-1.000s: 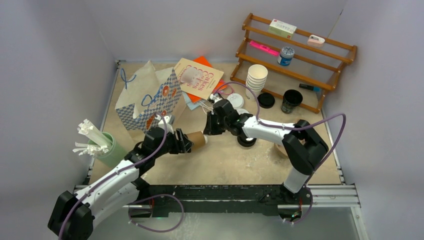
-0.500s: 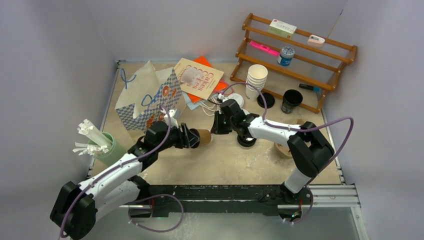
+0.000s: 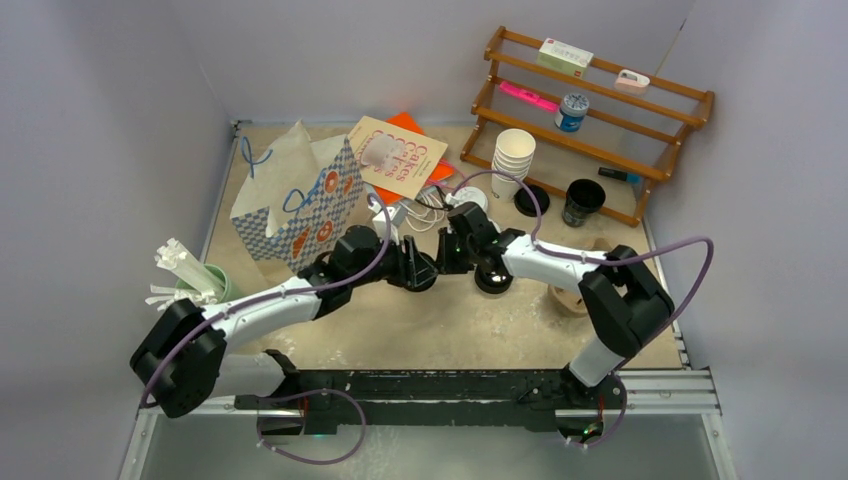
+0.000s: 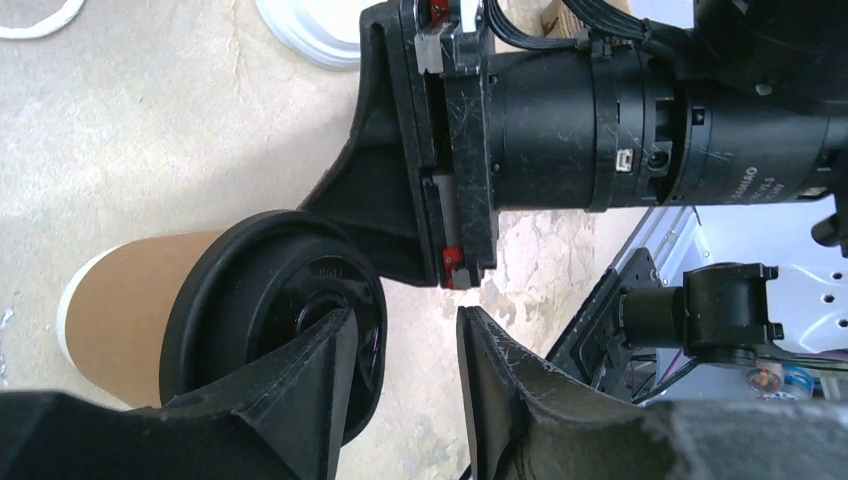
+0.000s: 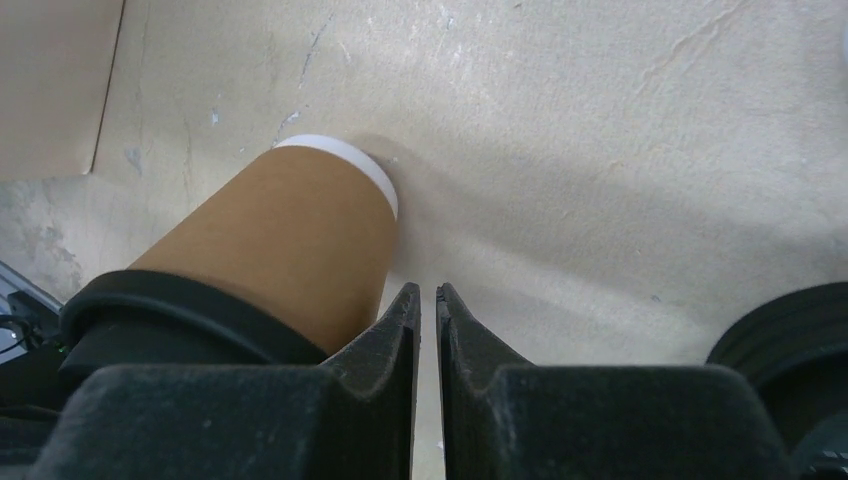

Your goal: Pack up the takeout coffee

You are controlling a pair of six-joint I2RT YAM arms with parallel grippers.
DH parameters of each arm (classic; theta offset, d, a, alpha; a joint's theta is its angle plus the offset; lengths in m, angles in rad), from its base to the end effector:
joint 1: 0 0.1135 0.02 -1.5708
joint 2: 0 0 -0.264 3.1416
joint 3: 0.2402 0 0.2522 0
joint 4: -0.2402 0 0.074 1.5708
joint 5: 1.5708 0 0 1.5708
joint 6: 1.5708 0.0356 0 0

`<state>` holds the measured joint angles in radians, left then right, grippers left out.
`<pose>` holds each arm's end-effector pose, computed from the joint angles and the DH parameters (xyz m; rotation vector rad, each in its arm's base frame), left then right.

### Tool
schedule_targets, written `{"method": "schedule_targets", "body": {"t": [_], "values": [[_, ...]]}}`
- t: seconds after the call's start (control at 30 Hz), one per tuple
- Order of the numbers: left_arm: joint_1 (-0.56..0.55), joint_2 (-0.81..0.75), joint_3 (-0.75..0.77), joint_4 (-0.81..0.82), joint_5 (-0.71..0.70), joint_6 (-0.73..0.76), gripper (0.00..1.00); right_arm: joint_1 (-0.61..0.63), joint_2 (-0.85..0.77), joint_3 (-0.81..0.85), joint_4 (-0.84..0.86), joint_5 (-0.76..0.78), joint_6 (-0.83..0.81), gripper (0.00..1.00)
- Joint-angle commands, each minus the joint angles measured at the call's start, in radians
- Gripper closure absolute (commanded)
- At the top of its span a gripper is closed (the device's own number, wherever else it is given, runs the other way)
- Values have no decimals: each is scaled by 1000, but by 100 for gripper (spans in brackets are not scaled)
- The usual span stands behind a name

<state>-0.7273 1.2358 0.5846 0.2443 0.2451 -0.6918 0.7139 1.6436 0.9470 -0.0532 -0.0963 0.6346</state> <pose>0.1915 -0.1820 0.2191 0.2124 2.1470 -1.1227 0.2590 0.2289 0.1911 -0.1485 2.4469 0.7582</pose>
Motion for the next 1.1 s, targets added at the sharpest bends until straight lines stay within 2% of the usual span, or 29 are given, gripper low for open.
{"method": "schedule_targets", "body": {"t": [0.0, 0.13, 0.3, 0.53, 0.7, 0.8, 0.97, 1.03, 1.07], "values": [[-18, 33, 79, 32, -62, 26, 56, -5, -81, 1, -60, 60, -22, 87], [-18, 44, 145, -25, -111, 71, 55, -6, -114, 28, -124, 123, -49, 87], [-17, 91, 247, -139, -157, 123, 55, -7, -136, 48, -145, 117, -65, 87], [-6, 109, 271, -206, -211, 154, 55, -7, -160, 57, -168, 127, -73, 86], [0, 80, 302, -223, -189, 192, 54, -6, -183, 73, -194, 141, -89, 84], [-1, 46, 356, -296, -208, 236, 52, -6, -211, 84, -205, 149, -108, 81], [36, -18, 386, -416, -238, 272, 50, -6, -262, 89, -187, 143, -145, 68], [96, -48, 352, -421, -183, 256, 50, -4, -264, 111, -159, 149, -207, 57], [124, -64, 325, -415, -151, 244, 50, 1, -255, 135, -166, 147, -225, 46]]}}
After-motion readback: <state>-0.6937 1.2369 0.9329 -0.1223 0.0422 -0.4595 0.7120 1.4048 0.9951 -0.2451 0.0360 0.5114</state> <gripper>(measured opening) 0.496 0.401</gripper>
